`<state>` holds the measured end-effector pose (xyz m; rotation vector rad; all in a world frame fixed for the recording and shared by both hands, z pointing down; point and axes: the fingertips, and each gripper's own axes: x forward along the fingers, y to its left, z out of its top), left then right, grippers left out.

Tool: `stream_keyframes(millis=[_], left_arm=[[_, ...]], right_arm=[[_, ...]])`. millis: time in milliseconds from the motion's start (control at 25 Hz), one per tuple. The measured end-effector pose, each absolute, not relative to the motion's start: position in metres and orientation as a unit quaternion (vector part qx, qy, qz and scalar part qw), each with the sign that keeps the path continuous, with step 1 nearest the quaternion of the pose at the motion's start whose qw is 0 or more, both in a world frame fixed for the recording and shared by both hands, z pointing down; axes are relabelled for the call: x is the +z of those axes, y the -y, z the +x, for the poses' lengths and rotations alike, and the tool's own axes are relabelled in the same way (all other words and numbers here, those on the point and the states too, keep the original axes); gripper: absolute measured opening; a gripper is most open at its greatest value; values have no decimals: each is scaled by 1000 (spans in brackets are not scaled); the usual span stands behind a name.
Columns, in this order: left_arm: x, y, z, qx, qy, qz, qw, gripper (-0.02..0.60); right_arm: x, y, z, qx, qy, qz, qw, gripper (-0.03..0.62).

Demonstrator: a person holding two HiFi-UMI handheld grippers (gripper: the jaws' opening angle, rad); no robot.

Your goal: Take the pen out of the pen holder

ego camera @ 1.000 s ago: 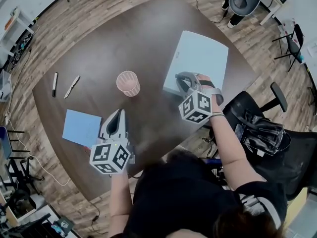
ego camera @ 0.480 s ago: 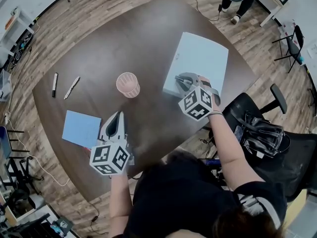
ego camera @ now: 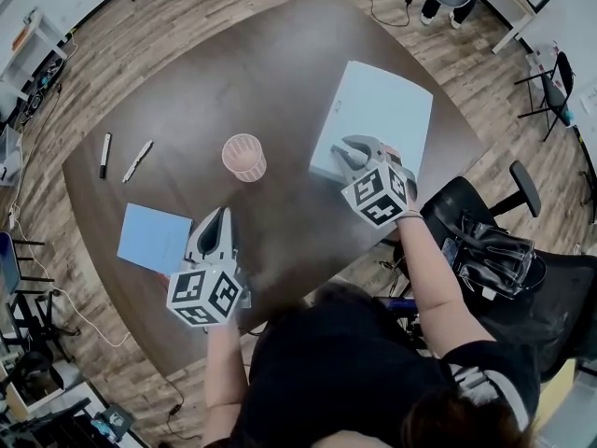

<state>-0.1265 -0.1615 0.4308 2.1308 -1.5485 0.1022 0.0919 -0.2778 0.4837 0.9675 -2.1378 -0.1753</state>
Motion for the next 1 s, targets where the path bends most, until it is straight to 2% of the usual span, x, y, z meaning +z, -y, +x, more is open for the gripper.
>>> stream_keyframes(millis=[160, 400, 1000], left_arm=[[429, 160, -135, 33, 576, 778, 249, 15], [425, 156, -146, 32, 586, 772, 245, 15], [423, 136, -182, 14, 624, 744, 240, 15]], right_arm=[[475, 277, 88, -59, 845, 389, 364, 89], [487, 275, 87, -58, 839, 394, 371, 89], [458, 251, 75, -12, 878, 397, 267, 66]])
